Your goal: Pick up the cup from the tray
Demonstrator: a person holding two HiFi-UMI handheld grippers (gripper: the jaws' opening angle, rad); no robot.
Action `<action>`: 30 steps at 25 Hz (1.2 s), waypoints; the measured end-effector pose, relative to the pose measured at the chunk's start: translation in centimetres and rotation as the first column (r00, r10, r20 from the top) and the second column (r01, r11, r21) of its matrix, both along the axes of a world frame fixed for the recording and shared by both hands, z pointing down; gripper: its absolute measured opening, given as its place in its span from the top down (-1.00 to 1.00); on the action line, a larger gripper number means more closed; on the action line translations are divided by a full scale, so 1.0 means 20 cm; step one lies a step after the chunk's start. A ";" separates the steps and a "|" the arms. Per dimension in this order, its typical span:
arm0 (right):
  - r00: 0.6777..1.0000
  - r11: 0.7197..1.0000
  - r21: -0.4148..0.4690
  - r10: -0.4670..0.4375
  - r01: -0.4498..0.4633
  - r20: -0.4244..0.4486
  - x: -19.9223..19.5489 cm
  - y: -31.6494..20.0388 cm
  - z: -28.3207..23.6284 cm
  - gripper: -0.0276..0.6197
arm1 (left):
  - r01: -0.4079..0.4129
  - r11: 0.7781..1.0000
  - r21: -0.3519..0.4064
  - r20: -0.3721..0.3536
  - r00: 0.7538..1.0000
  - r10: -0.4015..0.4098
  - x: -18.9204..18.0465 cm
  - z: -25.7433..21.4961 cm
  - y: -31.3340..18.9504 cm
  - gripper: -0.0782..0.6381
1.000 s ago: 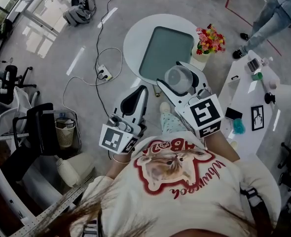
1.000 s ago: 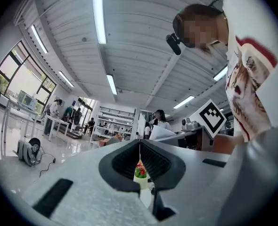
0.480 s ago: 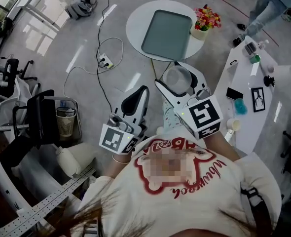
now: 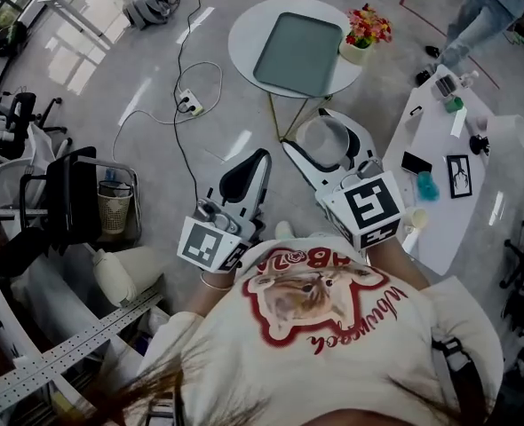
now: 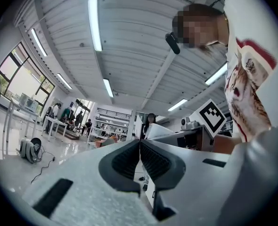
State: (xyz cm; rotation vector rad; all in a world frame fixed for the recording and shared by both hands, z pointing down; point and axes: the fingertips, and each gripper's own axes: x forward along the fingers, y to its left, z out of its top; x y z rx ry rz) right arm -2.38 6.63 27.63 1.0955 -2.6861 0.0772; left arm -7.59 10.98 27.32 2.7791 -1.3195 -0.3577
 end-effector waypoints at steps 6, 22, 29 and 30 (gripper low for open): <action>0.999 0.999 0.011 -0.038 0.038 0.008 0.09 0.16 -0.04 -0.04 | 0.039 0.999 0.013 -0.005 0.999 -0.039 0.10 -0.02 0.16 0.74; 0.996 0.997 0.023 -0.073 0.072 0.051 0.53 0.66 -0.05 -0.04 | 0.113 0.993 -0.016 -0.029 0.993 -0.114 0.52 -0.02 0.68 0.74; 0.994 0.998 0.059 -0.022 0.016 0.103 0.52 0.70 -0.14 -0.03 | 0.084 0.996 0.000 -0.009 0.996 -0.084 0.47 0.01 0.71 0.74; 0.994 0.998 0.059 -0.017 0.011 0.104 0.51 0.71 -0.14 -0.03 | 0.086 0.996 0.008 -0.006 0.996 -0.086 0.45 0.00 0.72 0.74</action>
